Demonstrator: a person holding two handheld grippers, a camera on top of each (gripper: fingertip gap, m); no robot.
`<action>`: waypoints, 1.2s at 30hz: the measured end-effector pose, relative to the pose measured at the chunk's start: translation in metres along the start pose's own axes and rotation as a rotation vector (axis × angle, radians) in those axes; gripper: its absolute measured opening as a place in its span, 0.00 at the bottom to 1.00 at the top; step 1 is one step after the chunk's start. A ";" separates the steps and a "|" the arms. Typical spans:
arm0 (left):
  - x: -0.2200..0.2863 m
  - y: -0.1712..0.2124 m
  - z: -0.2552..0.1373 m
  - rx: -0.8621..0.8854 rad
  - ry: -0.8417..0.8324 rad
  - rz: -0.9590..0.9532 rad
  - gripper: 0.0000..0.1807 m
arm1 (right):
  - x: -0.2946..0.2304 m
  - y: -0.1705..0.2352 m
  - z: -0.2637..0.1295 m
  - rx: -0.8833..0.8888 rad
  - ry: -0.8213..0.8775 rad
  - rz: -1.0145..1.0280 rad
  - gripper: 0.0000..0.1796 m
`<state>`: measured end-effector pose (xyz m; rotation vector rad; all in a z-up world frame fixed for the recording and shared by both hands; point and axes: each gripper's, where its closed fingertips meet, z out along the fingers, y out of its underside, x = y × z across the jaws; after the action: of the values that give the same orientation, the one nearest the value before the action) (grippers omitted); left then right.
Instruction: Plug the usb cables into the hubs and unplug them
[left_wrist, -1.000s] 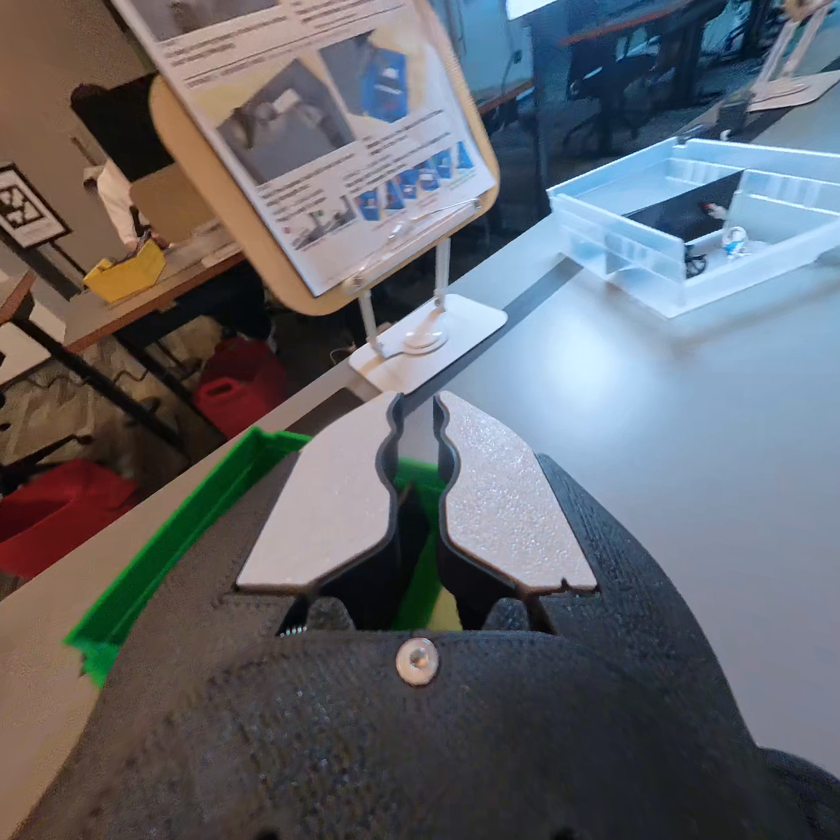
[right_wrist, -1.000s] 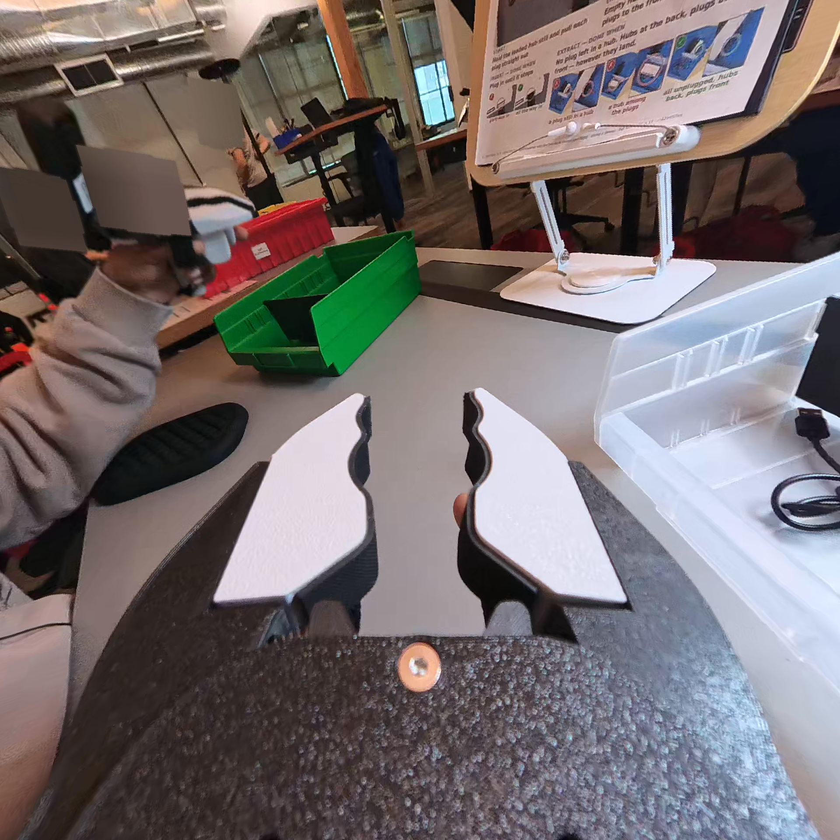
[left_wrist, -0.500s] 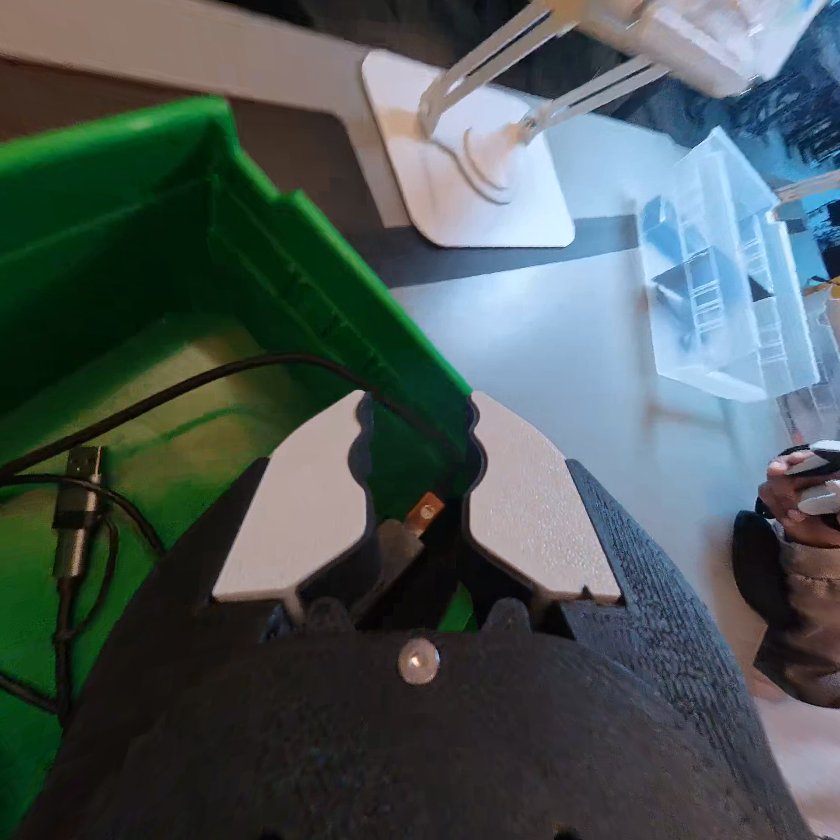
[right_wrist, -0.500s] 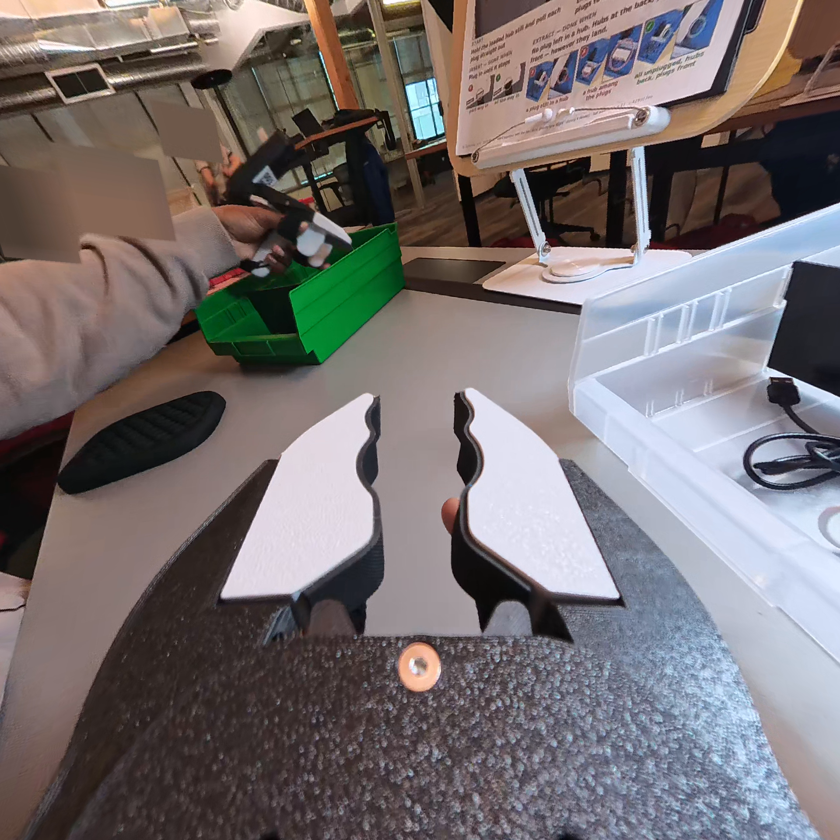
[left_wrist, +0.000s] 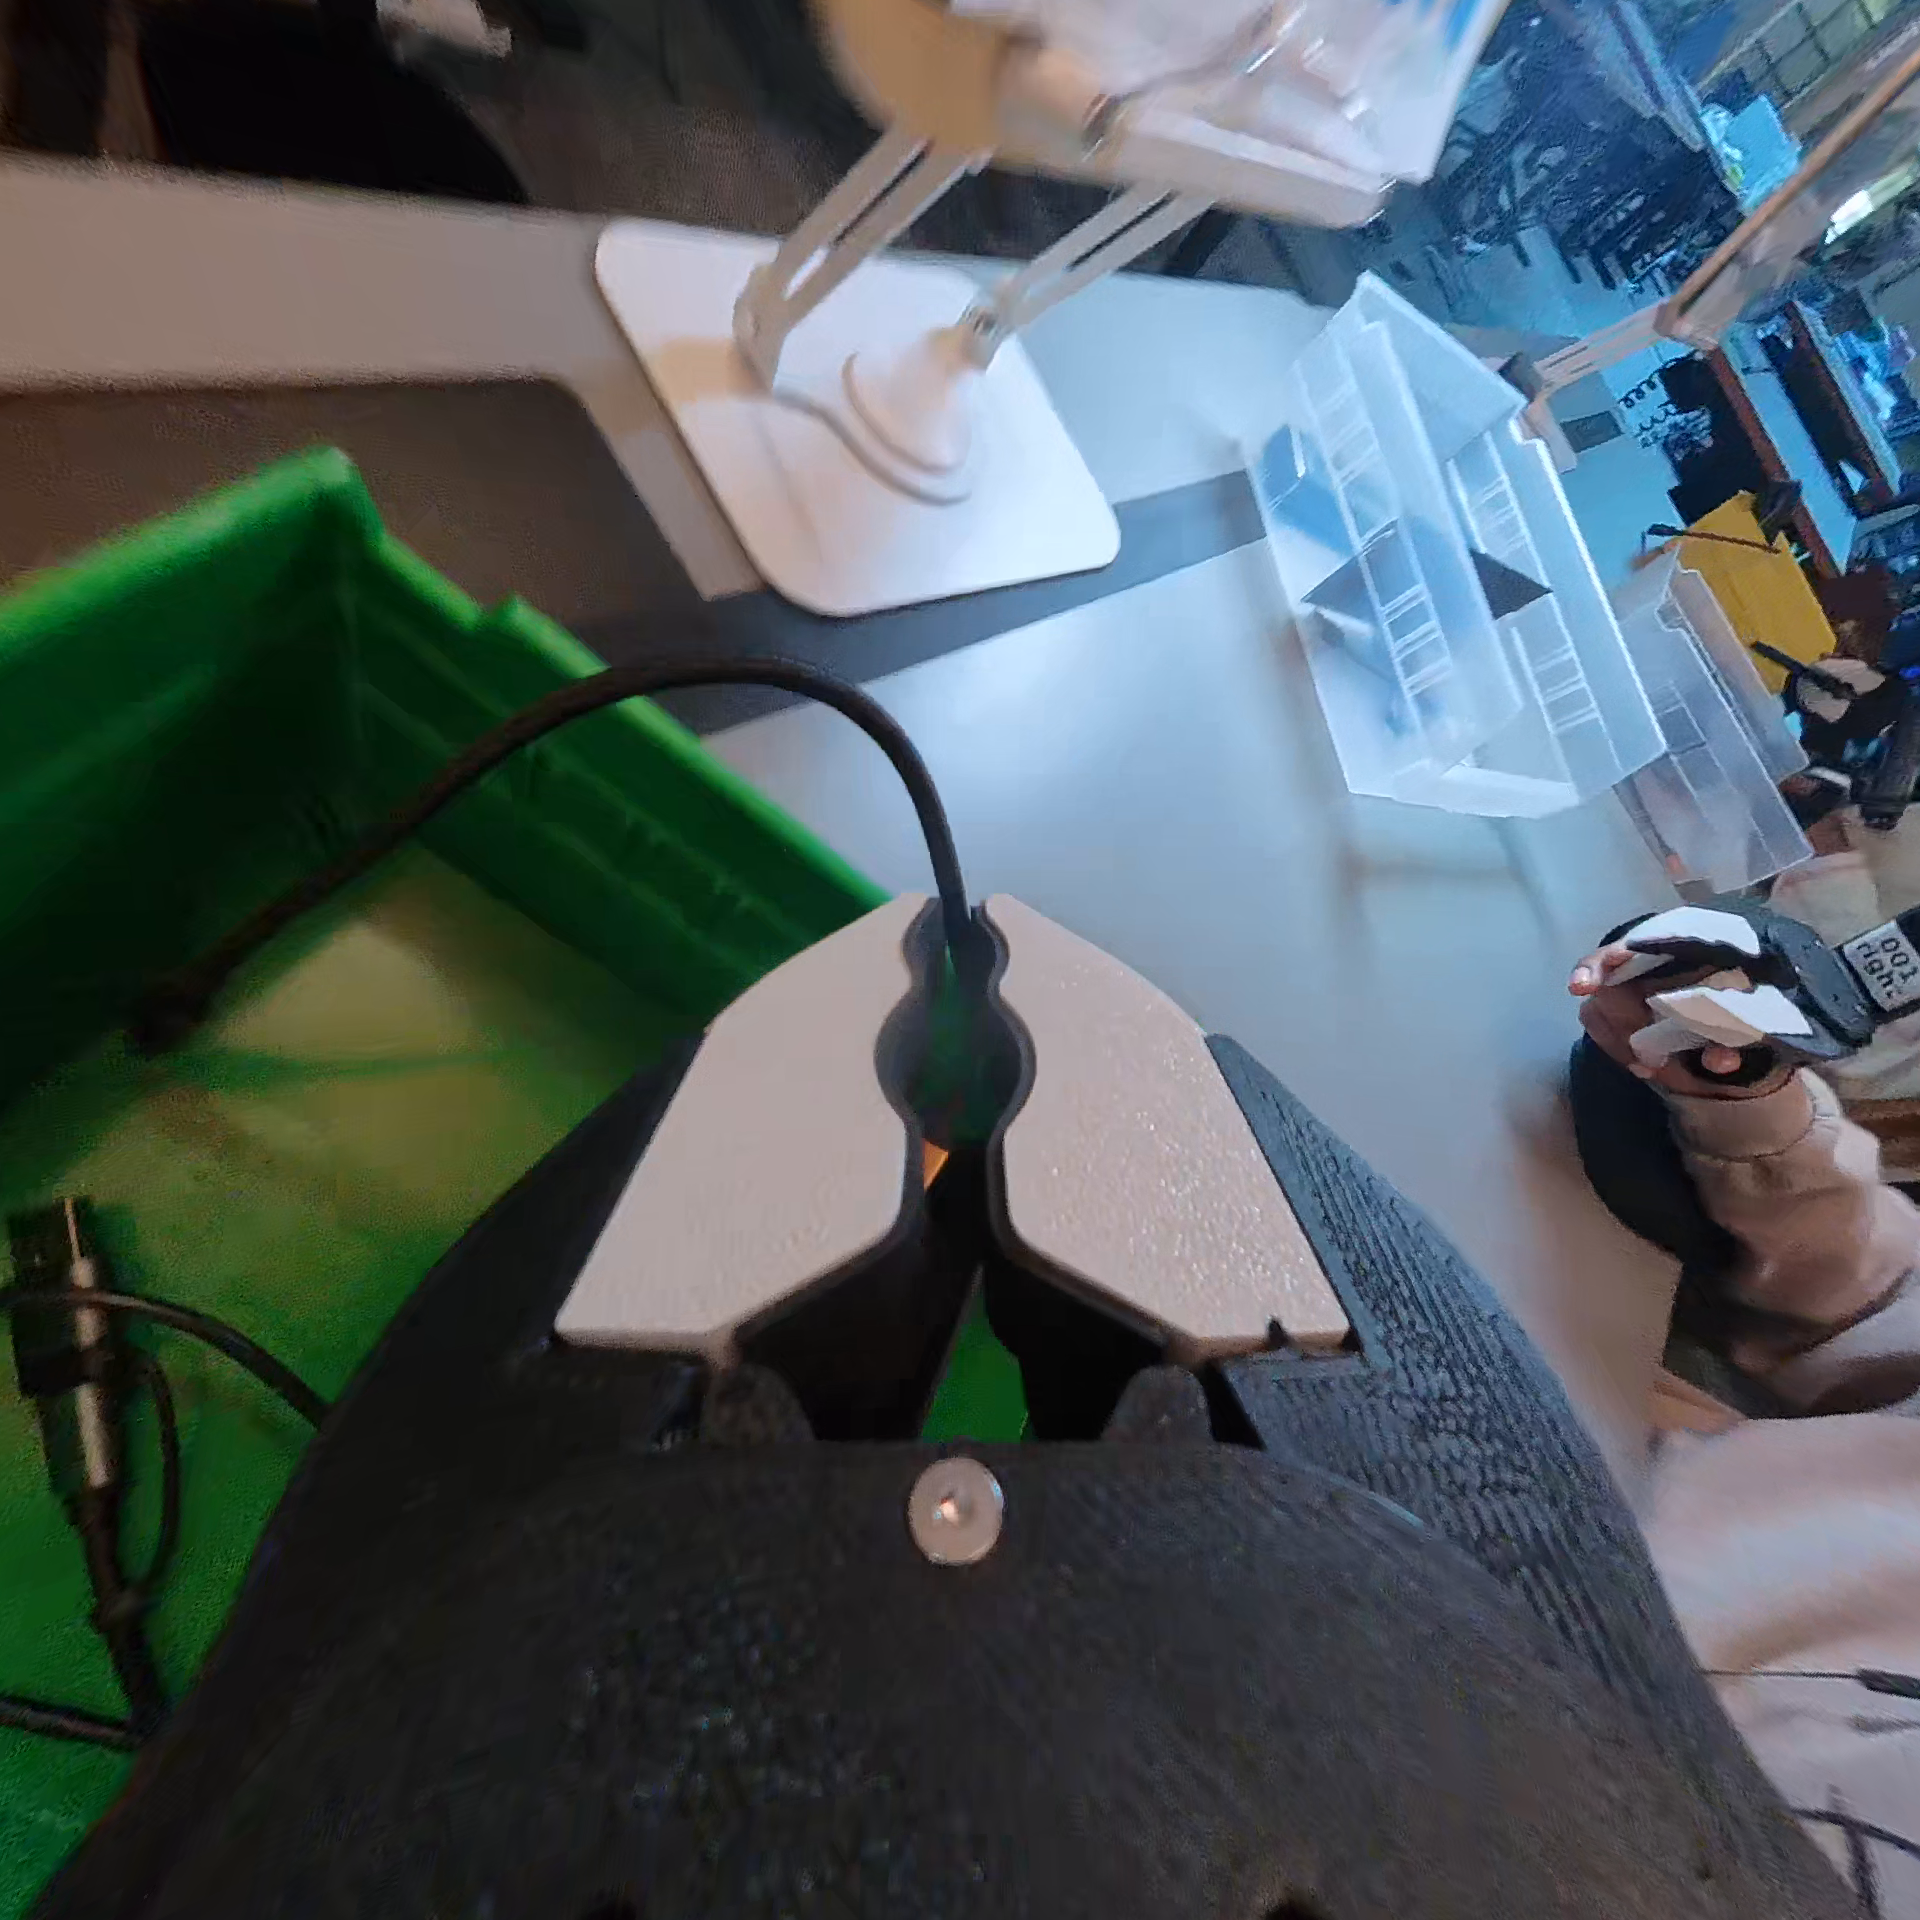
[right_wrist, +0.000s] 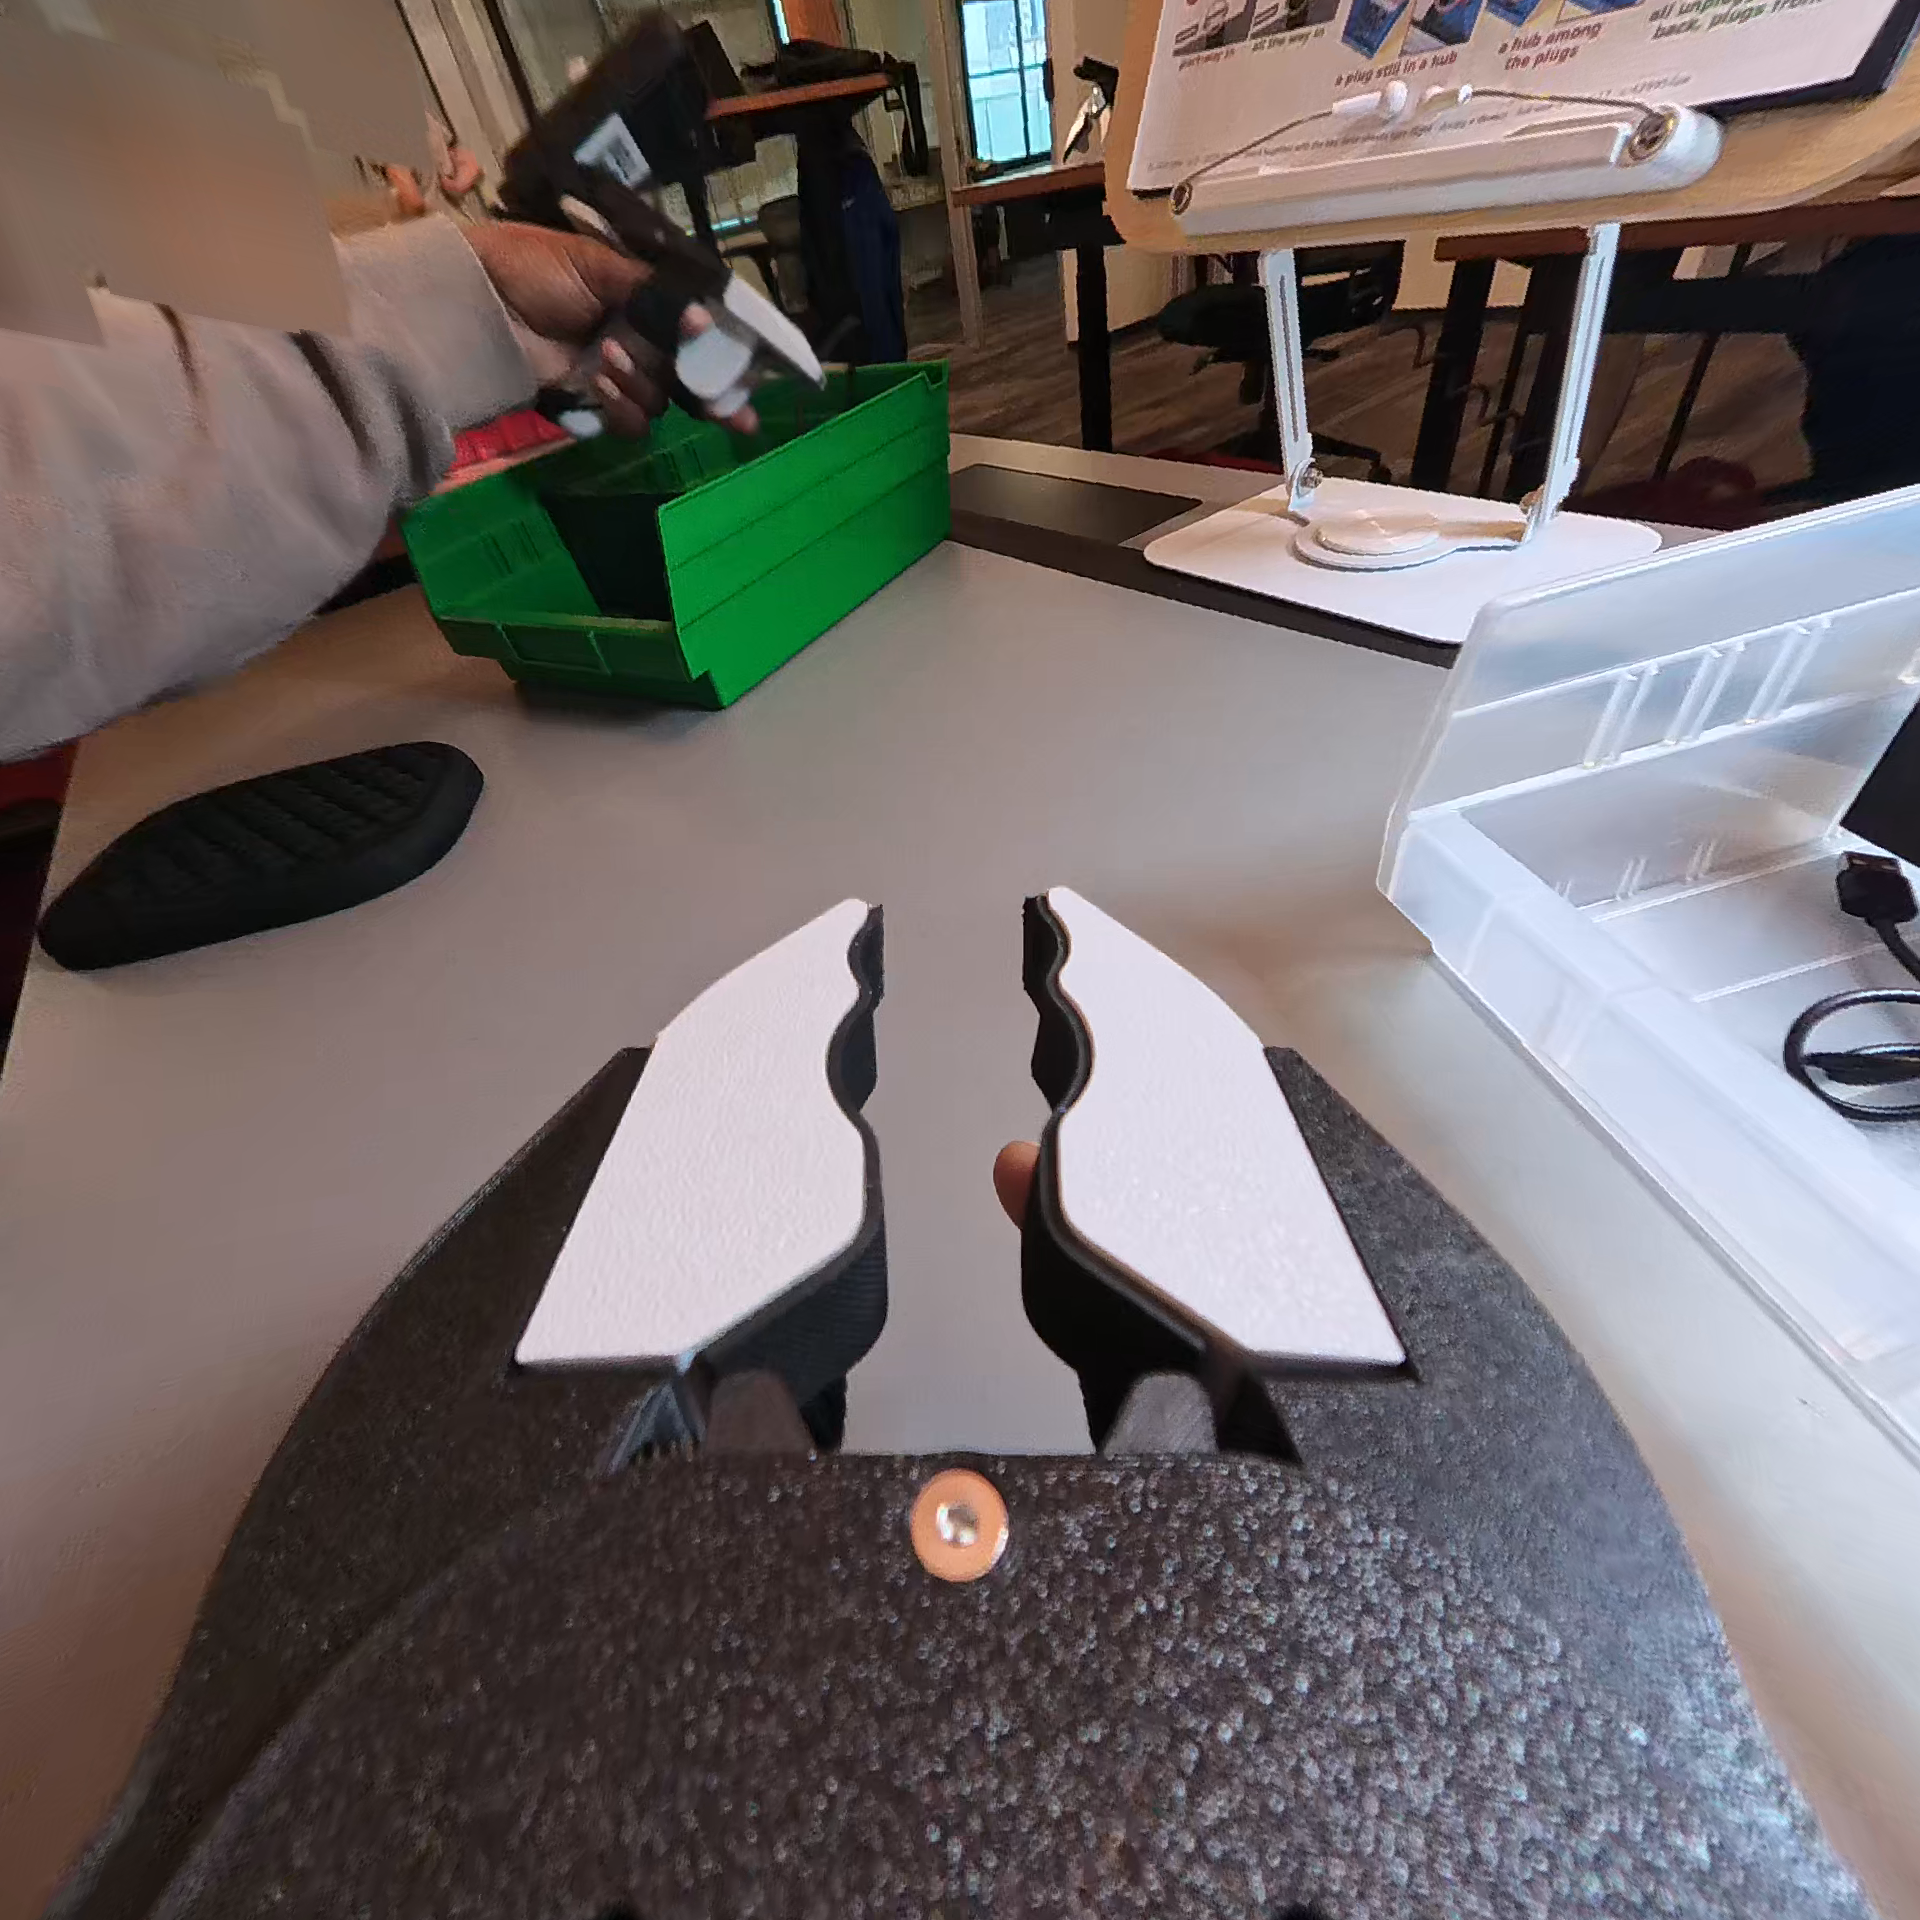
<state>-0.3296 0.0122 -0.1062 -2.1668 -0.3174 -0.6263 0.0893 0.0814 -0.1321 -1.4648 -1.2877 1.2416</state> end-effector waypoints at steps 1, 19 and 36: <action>0.009 -0.009 -0.009 0.026 -0.003 0.057 0.02 | 0.000 0.001 0.001 -0.004 0.006 -0.006 0.15; 0.284 -0.074 -0.096 0.582 0.028 0.802 0.03 | -0.082 -0.083 0.065 0.097 -0.127 -0.314 0.21; 0.365 -0.020 0.011 0.589 0.376 0.710 0.16 | -0.109 -0.118 0.118 0.072 -0.314 -0.170 0.20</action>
<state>-0.0273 0.0370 0.0975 -1.4118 0.4155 -0.4350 -0.0487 -0.0117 -0.0230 -1.1138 -1.5213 1.4262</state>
